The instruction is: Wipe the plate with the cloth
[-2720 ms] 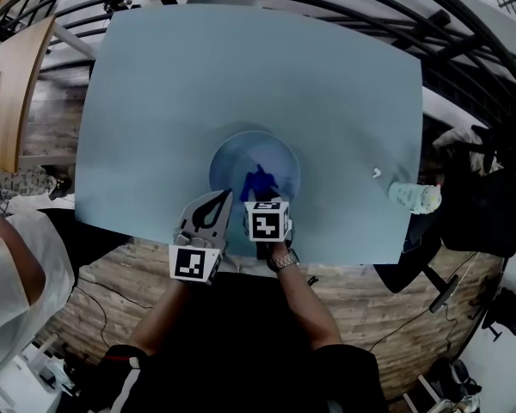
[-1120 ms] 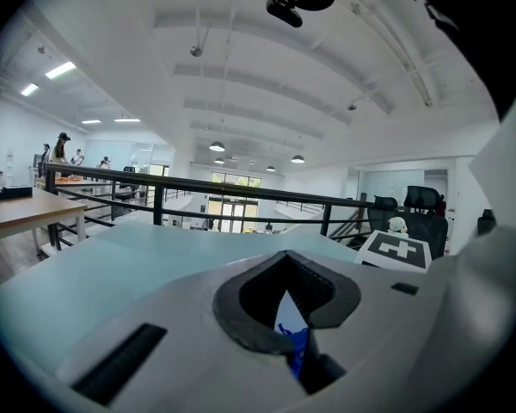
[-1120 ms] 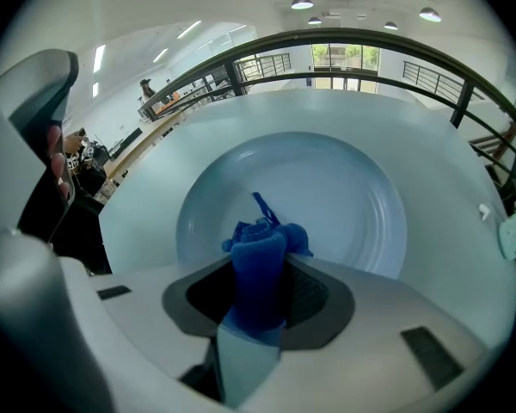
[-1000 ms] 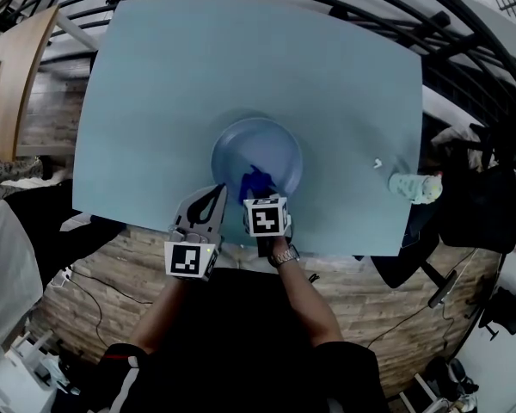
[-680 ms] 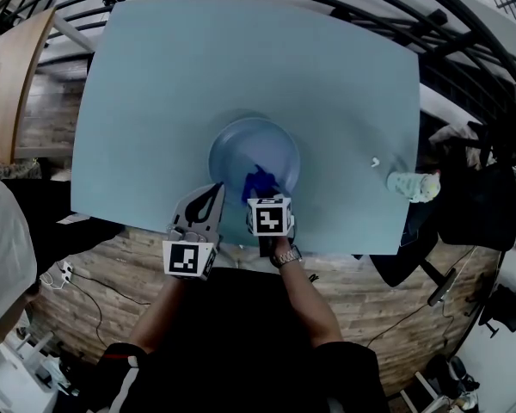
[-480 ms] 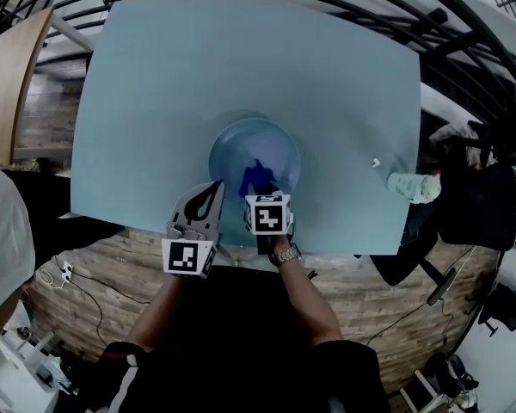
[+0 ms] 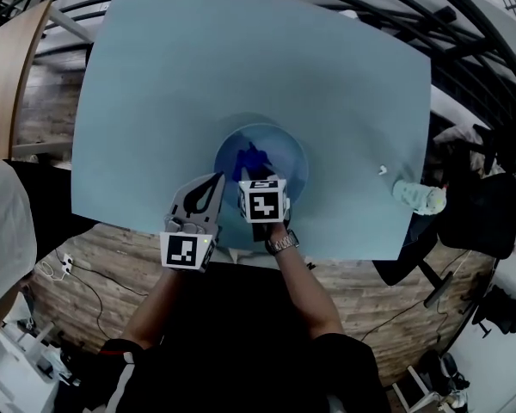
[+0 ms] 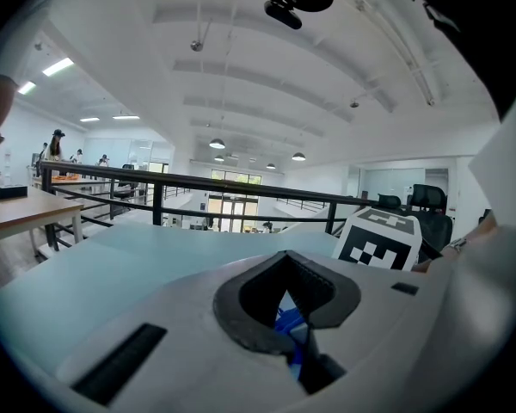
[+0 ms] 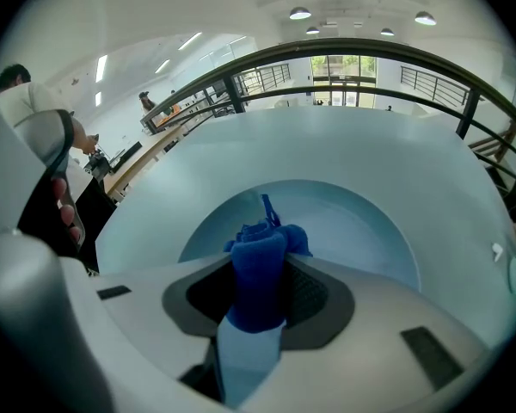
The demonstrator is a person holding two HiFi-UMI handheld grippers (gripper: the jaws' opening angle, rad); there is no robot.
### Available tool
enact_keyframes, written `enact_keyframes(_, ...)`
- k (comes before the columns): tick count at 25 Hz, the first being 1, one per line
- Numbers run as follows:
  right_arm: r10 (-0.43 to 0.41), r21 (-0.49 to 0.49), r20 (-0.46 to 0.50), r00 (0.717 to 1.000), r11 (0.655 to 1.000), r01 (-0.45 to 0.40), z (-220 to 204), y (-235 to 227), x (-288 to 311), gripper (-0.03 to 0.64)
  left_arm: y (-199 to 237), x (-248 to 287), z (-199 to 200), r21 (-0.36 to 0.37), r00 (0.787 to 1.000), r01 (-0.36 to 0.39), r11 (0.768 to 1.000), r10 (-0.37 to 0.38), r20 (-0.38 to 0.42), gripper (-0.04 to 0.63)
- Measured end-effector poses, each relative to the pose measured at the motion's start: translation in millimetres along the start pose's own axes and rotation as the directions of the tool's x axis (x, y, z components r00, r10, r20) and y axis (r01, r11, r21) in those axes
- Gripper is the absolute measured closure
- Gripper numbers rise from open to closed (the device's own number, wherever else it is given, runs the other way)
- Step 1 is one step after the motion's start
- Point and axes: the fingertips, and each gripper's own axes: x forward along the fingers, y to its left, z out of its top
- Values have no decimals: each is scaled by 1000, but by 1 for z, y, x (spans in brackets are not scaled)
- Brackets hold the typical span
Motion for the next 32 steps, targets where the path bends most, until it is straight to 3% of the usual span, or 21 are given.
enact_keyframes(15,-43,29,7,999,999,42,43,-36,18,497,9,28,-1,-18,999,5,1000,-6,-41,594)
enact_keyframes(32,-121,121,-6,993,985,120,11,-83,-8,497,-13,28,3,4,999,46,999,-46,-12,595)
